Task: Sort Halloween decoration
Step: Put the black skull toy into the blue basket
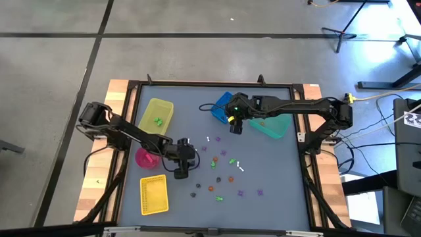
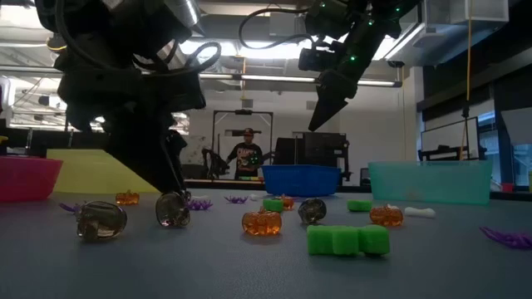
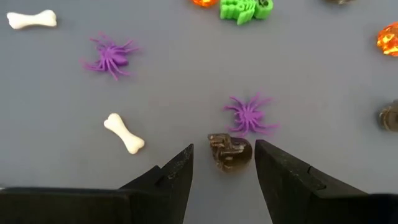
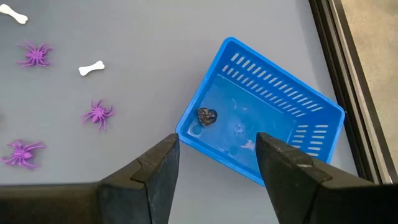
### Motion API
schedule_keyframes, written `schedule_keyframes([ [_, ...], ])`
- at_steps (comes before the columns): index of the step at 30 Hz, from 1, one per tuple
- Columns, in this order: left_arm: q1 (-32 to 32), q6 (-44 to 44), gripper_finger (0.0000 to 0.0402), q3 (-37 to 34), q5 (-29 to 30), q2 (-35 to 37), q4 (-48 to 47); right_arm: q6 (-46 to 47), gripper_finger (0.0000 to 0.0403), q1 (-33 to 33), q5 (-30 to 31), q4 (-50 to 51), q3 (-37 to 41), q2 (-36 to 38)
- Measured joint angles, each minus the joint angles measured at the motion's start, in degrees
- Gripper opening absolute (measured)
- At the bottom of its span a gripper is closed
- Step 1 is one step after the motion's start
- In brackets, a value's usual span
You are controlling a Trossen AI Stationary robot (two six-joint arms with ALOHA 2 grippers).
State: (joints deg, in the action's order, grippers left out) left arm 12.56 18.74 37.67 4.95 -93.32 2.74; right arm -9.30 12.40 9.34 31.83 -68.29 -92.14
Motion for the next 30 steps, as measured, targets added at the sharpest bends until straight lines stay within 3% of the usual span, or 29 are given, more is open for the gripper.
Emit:
schedule_keyframes([
  [30, 0.0, -1.4, 0.0141, 0.0, 0.5, -0.9, -0.1, 0.0, 0.0211, 0.0, 0.0, 0.0, 0.0, 0.0],
])
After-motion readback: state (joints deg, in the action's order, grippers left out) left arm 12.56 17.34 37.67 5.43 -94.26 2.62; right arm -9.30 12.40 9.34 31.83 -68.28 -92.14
